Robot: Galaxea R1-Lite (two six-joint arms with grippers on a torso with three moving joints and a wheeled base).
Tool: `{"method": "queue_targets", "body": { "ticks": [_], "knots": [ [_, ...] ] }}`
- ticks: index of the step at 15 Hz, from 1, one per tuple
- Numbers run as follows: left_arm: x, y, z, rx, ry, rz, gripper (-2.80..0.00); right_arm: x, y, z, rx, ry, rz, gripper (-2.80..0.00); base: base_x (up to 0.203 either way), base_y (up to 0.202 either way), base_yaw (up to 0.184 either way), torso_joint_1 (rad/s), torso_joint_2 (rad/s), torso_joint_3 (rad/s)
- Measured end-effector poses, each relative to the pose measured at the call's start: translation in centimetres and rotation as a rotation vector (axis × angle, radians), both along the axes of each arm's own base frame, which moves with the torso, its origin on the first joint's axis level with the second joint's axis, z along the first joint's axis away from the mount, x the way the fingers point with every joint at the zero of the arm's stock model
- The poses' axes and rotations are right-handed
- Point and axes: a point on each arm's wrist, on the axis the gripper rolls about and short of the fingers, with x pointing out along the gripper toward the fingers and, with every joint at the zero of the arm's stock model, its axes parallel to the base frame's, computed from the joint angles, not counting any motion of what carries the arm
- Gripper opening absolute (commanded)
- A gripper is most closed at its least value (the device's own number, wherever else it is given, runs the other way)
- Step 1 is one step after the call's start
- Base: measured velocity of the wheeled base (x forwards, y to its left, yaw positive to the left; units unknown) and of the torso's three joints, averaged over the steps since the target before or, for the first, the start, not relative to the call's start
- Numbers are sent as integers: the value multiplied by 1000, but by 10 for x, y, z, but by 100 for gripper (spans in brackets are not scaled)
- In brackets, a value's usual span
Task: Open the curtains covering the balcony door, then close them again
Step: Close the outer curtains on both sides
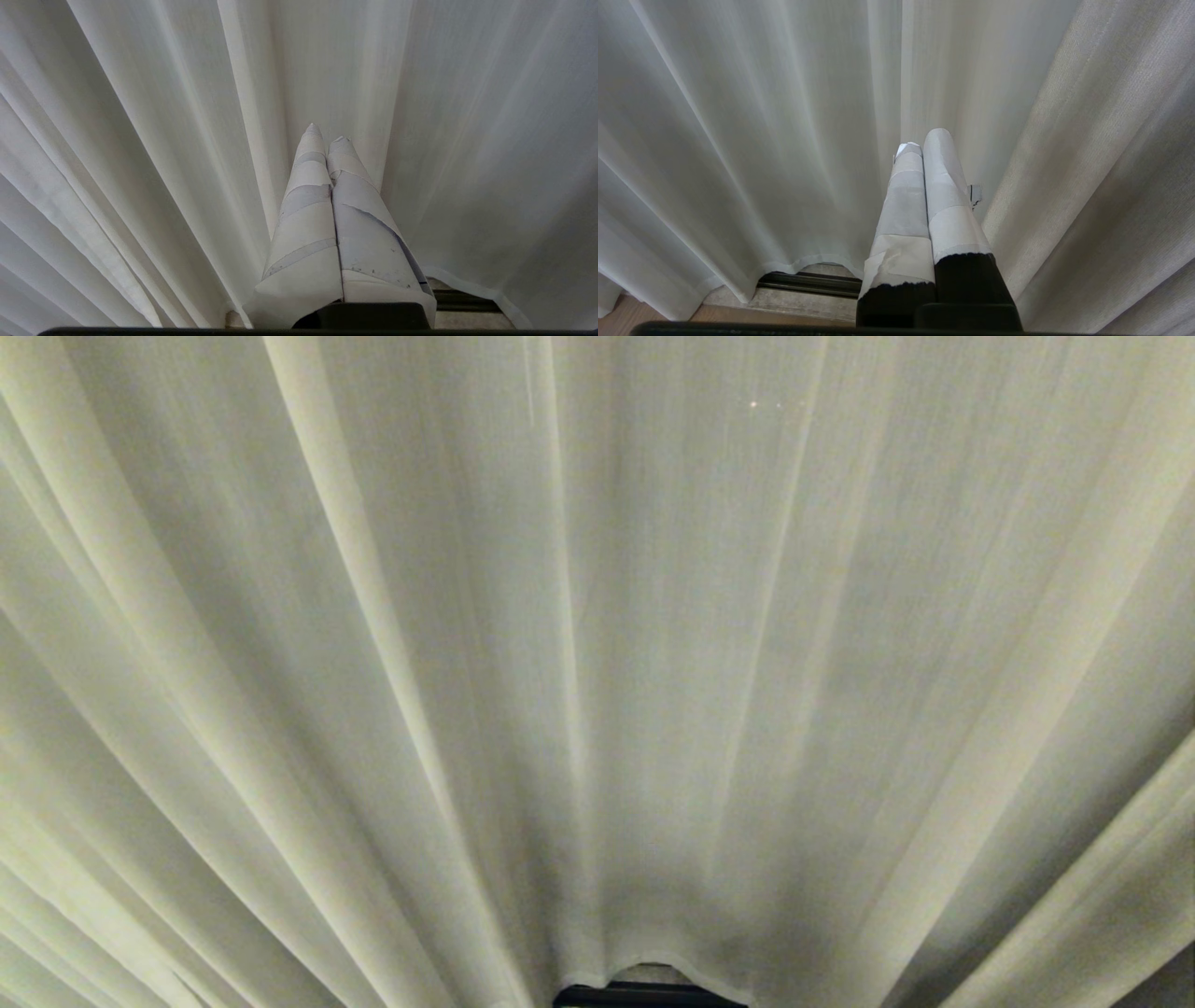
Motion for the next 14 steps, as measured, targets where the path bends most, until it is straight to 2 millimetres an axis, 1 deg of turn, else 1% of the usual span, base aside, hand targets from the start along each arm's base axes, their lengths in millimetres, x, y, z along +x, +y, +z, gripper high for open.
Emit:
{"method": "queue_targets", "body": {
  "ticks": [4, 8, 10, 12, 14],
  "knots": [
    [0, 0, 0, 0, 0, 0, -280, 0, 0, 0, -2, 1, -1, -280, 0, 0, 0, 0, 0, 0],
    [0, 0, 0, 0, 0, 0, -280, 0, -1, 0, 37, -2, -30, -280, 0, 0, 0, 0, 0, 0],
    [0, 0, 0, 0, 0, 1, -280, 0, -1, 3, 42, 1, -30, -280, 0, 0, 0, 0, 0, 0],
    [0, 0, 0, 0, 0, 1, -280, 1, -1, 17, 51, 6, -34, -280, 0, 0, 0, 0, 0, 0],
    [0, 0, 0, 0, 0, 1, -280, 6, 0, 42, 70, 24, -68, -280, 0, 0, 0, 0, 0, 0]
  ]
}}
